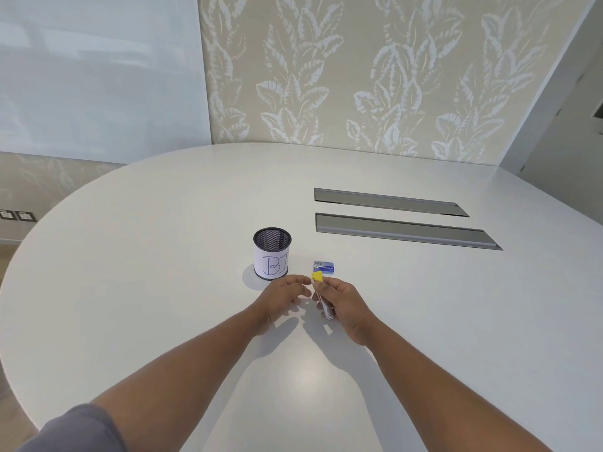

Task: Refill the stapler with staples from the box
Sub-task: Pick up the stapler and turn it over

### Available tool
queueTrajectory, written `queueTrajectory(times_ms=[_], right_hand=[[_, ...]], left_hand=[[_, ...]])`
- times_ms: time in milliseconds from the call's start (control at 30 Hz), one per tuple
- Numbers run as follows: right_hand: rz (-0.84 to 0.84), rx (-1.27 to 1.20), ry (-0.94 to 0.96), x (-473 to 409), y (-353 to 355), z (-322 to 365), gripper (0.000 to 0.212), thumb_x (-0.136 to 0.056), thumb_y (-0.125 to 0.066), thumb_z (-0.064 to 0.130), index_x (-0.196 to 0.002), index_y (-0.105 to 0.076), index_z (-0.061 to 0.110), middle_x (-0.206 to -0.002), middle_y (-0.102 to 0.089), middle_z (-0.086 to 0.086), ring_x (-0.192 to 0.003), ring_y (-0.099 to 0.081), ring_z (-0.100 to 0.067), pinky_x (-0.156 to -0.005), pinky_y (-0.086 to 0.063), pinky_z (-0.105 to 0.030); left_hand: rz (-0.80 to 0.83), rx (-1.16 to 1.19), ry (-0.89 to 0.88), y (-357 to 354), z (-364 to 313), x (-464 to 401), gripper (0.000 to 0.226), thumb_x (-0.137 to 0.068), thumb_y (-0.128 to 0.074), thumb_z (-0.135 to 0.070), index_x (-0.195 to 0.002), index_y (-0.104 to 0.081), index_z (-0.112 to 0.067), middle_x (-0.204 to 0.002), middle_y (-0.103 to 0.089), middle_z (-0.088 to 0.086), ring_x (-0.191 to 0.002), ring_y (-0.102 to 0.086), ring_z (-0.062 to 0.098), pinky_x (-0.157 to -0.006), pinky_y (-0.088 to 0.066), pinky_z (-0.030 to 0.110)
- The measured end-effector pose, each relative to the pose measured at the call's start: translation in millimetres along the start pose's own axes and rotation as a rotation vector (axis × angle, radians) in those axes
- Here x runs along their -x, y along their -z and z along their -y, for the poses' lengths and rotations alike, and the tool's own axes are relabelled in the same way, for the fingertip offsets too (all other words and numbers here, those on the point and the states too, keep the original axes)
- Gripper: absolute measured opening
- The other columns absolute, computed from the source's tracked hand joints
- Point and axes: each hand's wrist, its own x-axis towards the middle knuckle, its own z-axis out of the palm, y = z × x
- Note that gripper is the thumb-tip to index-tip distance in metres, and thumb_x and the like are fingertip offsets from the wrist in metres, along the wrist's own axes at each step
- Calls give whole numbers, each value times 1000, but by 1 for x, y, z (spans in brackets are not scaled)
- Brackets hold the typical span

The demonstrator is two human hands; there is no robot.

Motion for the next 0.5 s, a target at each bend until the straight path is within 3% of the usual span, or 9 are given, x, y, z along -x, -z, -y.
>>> queueTrajectory(times_ms=[133,267,400,500], right_hand=[[46,-18,-20,1,1,-2,19,-103,-57,31,-100,-76,29,-88,-71,-5,-66,-62,-16,-57,-48,-25],[38,23,-21,0,0,-2,18,-105,-53,31,-119,-63,28,-94,-74,-6,-74,-66,-21,-66,-51,-31],[-19,63,-12,-1,-1,-2,20,-108,-46,34,-125,-55,30,-91,-72,-3,-70,-68,-21,-65,-54,-30],[-51,49,4,-1,-2,-2,16,-109,-43,32,-117,-55,27,-80,-70,-2,-60,-62,-22,-55,-49,-28]], left_hand=[[-3,35,-30,-1,1,-4,29,-94,-64,-23,-123,-68,-22,-82,-68,-6,-70,-55,10,-53,-40,17],[44,77,-80,-2,3,-5,25,-99,-62,-22,-120,-69,-11,-93,-75,2,-84,-67,12,-62,-42,23],[17,145,-99,-8,3,-7,22,-98,-63,-14,-114,-63,0,-79,-69,-1,-60,-64,2,-53,-43,17],[15,107,-80,-13,0,-9,12,-98,-63,-16,-105,-60,-7,-81,-65,3,-63,-63,5,-53,-41,18]])
